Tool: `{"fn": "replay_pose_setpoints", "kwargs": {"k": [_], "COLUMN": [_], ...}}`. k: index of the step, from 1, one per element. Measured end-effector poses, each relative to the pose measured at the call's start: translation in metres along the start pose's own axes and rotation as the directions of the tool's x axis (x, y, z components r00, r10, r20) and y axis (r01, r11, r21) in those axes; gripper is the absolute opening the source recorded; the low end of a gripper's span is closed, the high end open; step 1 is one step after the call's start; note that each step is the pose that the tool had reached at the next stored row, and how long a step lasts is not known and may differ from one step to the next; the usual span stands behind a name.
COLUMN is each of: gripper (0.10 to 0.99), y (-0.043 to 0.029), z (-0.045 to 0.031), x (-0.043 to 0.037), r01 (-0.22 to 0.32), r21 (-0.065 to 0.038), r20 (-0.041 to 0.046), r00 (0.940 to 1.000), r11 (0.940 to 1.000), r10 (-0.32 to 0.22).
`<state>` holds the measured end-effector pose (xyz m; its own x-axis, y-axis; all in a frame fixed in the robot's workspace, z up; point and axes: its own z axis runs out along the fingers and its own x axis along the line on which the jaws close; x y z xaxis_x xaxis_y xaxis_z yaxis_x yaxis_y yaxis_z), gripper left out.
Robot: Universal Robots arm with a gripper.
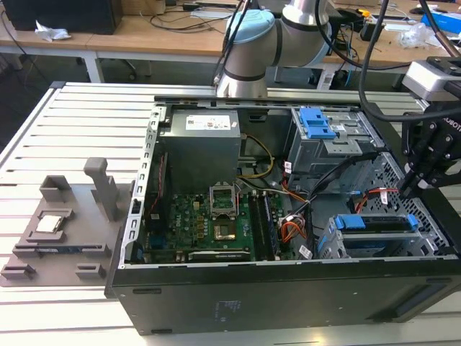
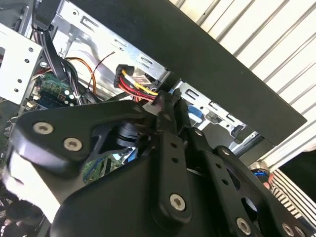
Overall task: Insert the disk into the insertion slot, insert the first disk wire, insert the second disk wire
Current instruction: 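Insert the first disk wire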
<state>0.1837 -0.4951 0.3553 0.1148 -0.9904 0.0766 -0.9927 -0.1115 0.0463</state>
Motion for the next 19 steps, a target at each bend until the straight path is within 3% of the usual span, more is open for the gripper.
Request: {"fn": "replay_pose_setpoints", "kwargs": {"k": [11,15,19], "gripper": [0.169,0.169,0.169], "y": [0.003,0.0138,0.0196], "z": [-0.0033,-0.0018,0.005], "x": [-0.0001,0.0018,0.0113], "r01": [0.0,0.0,0.0], "r21": [0.003,0.004,0.004], "r20": [-0.0029,-0.0027,-0.0026], "r00": [1.0,1.0,1.0], "r11": [1.0,1.0,1.0], "r10": [0.0,0.0,0.0]}}
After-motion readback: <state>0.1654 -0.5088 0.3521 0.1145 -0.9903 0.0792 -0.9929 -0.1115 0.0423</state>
